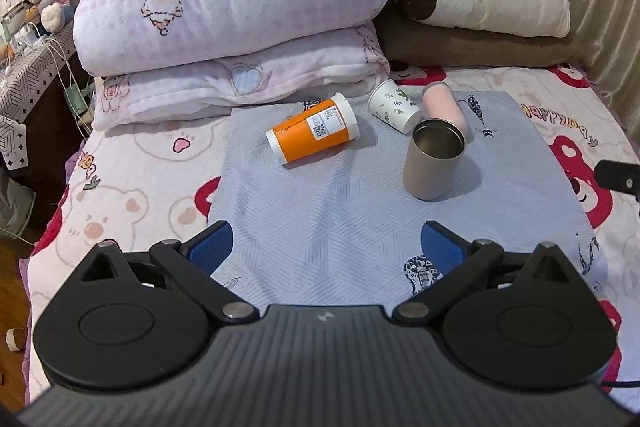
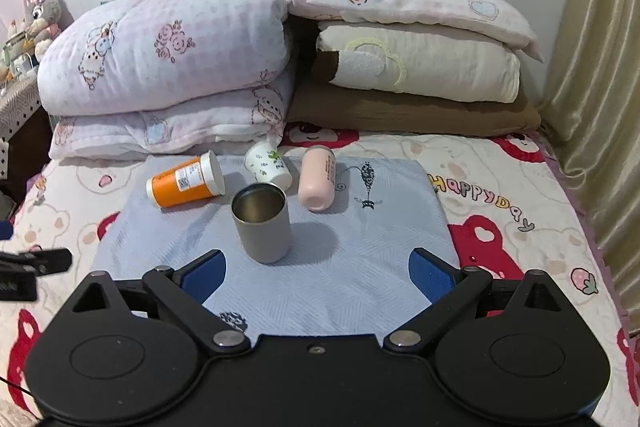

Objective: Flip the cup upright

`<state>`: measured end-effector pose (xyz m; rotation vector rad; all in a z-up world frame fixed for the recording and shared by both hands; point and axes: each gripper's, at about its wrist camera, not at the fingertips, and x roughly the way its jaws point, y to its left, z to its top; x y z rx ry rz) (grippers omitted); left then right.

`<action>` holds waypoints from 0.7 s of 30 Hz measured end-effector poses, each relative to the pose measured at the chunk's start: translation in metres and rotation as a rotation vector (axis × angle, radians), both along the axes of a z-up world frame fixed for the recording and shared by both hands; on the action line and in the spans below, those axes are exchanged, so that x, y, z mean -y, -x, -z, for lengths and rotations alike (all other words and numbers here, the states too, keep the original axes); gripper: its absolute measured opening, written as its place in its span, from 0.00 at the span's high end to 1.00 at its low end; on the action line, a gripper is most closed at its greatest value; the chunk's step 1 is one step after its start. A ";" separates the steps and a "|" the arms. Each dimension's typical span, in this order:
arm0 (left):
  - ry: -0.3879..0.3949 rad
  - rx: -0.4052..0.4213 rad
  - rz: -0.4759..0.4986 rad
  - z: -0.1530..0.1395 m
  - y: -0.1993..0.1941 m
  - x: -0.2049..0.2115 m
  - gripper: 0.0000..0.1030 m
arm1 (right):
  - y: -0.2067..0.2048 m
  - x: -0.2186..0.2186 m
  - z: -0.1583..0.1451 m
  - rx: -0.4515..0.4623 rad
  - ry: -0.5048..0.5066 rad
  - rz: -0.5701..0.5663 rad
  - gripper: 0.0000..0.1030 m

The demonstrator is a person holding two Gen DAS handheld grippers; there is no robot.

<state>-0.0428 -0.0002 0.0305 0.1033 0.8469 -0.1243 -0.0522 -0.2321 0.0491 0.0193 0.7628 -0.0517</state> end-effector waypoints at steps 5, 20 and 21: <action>-0.010 -0.010 0.004 0.002 0.000 0.003 0.01 | -0.001 -0.008 0.000 0.003 0.009 -0.010 0.03; -0.043 0.002 -0.038 0.002 -0.004 -0.006 0.01 | -0.005 -0.010 0.012 -0.029 0.035 0.016 0.03; -0.040 -0.001 -0.040 0.002 -0.004 -0.007 0.01 | -0.005 -0.011 0.012 -0.031 0.036 0.014 0.03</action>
